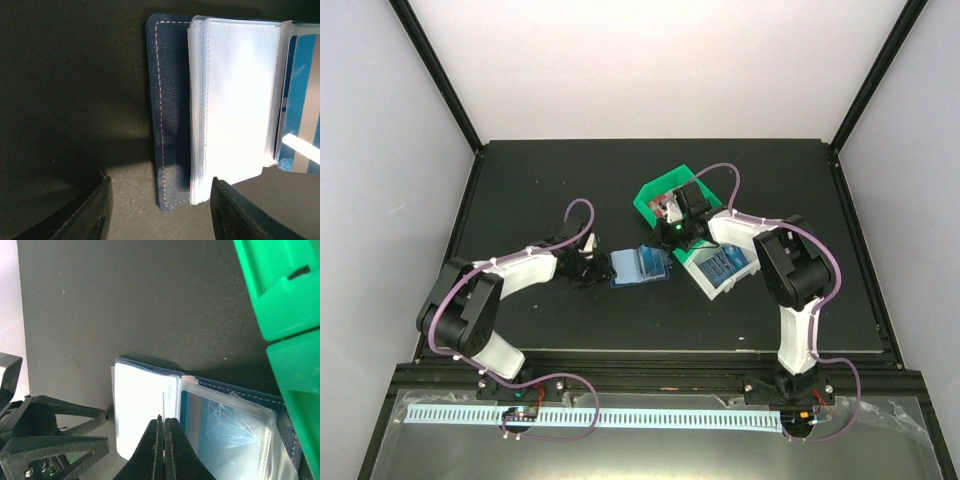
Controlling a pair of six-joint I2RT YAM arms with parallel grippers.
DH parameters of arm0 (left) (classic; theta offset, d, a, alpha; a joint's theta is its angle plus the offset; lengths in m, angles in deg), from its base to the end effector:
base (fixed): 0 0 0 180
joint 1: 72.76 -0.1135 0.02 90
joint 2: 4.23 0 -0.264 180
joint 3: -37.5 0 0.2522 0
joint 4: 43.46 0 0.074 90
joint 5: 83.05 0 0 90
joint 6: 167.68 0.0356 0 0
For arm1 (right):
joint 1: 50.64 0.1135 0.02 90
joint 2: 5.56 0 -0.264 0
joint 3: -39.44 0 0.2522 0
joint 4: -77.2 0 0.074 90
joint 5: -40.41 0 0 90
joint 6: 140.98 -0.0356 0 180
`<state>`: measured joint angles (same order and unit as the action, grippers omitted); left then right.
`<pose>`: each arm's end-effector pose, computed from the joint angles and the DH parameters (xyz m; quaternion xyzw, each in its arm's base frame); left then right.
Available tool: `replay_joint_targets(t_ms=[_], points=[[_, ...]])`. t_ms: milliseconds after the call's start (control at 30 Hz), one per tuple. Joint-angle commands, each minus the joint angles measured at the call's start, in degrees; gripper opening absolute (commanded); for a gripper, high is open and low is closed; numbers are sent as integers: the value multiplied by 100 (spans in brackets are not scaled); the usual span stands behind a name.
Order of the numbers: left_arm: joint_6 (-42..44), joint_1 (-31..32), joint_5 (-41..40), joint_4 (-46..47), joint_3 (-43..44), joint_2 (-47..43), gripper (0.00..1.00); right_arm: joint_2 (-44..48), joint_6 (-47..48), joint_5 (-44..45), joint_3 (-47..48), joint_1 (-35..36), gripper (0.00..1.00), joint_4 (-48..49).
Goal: Put the credit cards into the card holder
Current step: Insert the credit card into the card holder.
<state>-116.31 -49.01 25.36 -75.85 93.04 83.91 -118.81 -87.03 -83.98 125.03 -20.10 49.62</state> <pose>0.2421 -0.1188 0.1438 -0.0904 0.9601 -0.2443 0.1020 0.3399 0.2239 0.1541 -0.0444 0.9149 0.3925 0.0836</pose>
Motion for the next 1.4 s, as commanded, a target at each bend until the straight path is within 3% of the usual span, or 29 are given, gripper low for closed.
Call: replay_joint_targets(t_ms=[0,367,967,1367], points=[[-74,111,-384,-300,214,239,54,-147,-162,-209,-31,1,1,233],[-109,241,-579,-358,273,459,48,-359,-400,-427,-142,4,1,593],[-185,348,-1107,-642,322,458,47,93,-56,877,2,150,1,-129],[-186,375,-1131,-632,280,434,44,-102,-538,254,-80,372,1,393]])
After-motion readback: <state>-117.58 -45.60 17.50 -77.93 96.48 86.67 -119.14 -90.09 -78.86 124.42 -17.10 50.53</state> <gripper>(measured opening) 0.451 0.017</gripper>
